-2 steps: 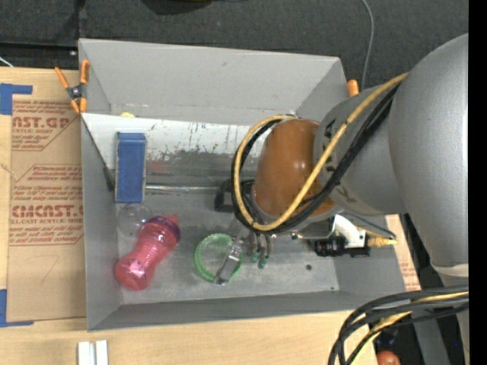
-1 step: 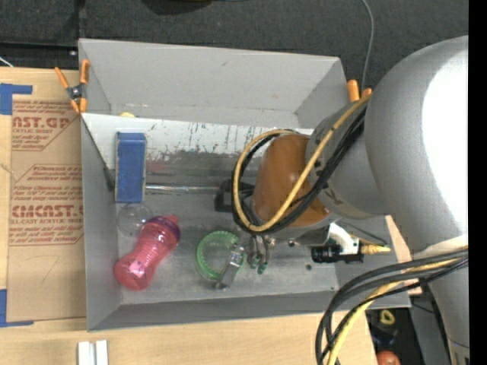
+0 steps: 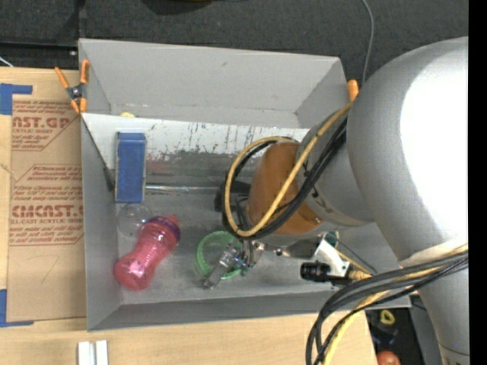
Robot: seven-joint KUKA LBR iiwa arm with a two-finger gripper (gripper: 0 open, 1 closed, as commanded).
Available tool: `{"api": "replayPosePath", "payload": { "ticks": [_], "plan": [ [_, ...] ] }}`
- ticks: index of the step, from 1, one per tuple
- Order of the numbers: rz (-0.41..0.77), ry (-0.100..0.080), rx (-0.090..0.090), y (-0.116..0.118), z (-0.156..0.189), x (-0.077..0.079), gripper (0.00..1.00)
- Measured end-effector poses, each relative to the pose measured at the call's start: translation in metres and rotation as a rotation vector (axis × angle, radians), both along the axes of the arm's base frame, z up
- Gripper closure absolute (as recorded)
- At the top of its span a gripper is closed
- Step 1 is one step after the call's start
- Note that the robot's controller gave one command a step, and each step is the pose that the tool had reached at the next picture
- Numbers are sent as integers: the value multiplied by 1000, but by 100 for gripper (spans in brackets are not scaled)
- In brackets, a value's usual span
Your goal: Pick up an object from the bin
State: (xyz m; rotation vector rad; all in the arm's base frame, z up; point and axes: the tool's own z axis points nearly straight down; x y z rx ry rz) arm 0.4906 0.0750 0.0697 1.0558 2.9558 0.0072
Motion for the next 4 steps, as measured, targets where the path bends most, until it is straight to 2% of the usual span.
{"api": "replayPosePath", "payload": {
  "ticks": [1, 2, 4],
  "plan": [
    [193, 12, -3, -9, 7, 7, 100],
    [193, 13, -3, -9, 7, 7, 100],
    [194, 17, -2, -8, 43, 6, 100]
  ]
}}
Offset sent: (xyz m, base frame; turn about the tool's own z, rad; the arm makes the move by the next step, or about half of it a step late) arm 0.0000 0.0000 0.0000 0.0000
